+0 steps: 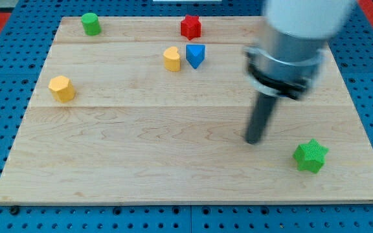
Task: Move yellow heart towards bottom centre
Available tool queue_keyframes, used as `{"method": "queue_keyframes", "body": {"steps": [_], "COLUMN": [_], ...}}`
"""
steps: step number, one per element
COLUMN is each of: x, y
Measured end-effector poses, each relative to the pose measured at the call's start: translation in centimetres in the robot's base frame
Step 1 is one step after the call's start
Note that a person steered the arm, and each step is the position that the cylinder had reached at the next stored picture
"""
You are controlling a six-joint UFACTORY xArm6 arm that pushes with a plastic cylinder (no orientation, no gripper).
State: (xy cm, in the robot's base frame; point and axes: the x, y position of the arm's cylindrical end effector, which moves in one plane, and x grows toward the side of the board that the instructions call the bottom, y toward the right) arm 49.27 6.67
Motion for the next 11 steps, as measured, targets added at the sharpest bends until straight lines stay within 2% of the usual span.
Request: {"method": "queue_keyframes", "body": {"steps": [2, 3, 4, 5, 6, 7, 8, 9, 10, 11], "x": [-14.2, -18.9, -19.7, -17.5, -13.2, -17.5, -14.4, -7.2, -5.1, -5.6], "y": [1.5, -0.8, -7.6, -12.7, -14.2, -18.4, -19.2, -17.6, -17.0, -20.9]}}
